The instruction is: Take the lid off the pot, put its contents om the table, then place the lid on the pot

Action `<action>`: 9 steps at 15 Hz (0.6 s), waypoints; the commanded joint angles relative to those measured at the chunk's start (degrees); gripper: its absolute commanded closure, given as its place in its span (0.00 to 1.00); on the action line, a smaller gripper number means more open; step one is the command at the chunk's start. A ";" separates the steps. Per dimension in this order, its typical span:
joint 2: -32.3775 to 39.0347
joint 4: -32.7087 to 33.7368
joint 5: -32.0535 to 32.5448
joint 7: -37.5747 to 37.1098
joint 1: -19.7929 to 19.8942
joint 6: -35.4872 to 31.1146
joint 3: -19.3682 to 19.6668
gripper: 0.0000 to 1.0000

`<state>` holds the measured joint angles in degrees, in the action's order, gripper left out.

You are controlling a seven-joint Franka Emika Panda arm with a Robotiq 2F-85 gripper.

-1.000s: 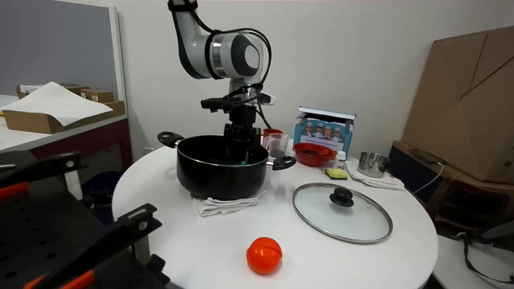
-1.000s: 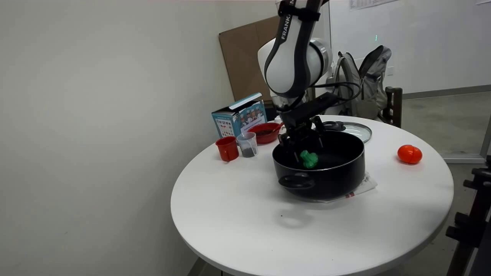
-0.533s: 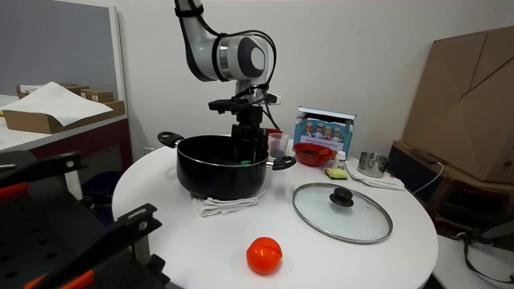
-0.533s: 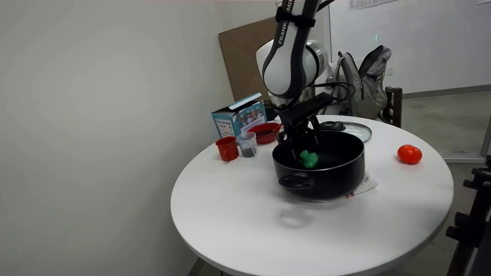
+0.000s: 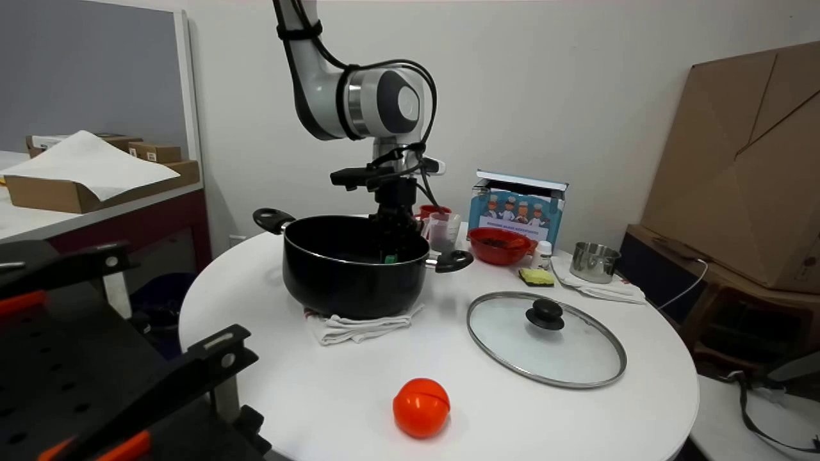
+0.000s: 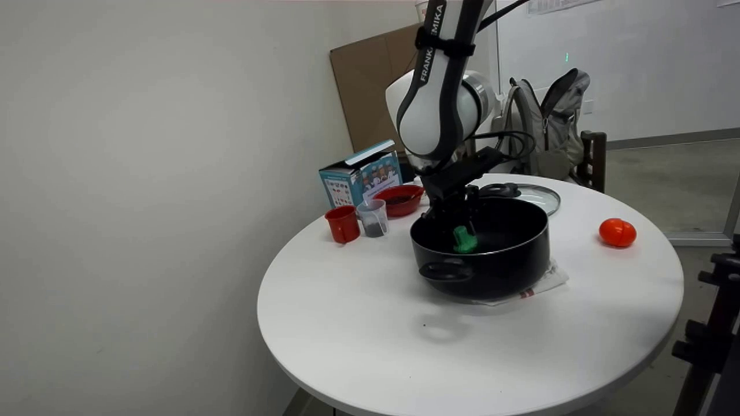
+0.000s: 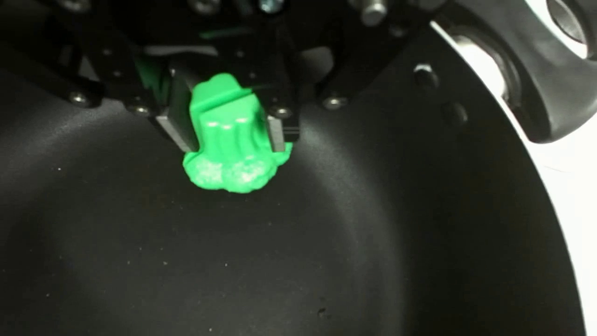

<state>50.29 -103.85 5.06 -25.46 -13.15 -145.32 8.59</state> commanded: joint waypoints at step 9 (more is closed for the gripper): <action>-8.91 -5.24 0.56 2.56 -0.84 -0.14 -0.51 0.91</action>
<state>47.08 -104.51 5.22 -24.74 -14.13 -145.32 8.68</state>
